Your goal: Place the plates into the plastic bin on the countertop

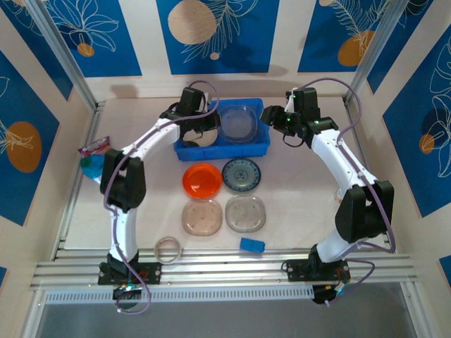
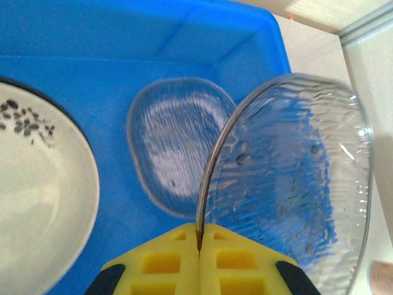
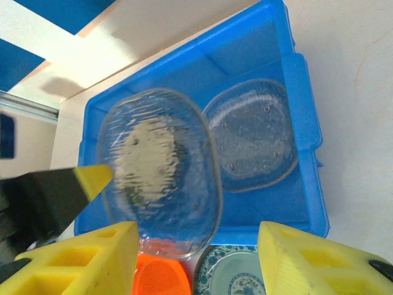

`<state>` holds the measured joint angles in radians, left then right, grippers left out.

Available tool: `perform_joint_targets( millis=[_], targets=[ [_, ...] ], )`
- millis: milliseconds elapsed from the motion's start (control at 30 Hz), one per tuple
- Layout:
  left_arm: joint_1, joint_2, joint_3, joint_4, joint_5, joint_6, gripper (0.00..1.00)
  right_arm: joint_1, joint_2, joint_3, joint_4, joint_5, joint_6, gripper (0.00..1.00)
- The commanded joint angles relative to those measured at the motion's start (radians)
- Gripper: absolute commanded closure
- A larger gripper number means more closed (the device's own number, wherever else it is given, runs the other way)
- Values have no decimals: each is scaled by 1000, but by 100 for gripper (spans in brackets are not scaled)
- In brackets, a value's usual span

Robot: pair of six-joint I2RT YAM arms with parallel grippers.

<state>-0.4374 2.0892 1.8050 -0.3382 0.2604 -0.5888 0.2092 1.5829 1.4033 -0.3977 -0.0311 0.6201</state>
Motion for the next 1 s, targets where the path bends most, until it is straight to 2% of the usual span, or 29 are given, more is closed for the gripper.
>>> perform_joint_targets(
  millis=[0,333,700,967],
  targets=[
    [16,89,113,-20,12,-24,100,-11,18,42,-19,-18,6,46],
    [16,297,341,-54,4,-46,100,-30,37,51,-29,-30,10,46],
    [15,373,394,-65,1,-45,100,-35,75,64,-32,-58,16,46],
    [1,464,503,-120,4,-31,100,-33,80,63,-37,-58,16,46]
  ],
)
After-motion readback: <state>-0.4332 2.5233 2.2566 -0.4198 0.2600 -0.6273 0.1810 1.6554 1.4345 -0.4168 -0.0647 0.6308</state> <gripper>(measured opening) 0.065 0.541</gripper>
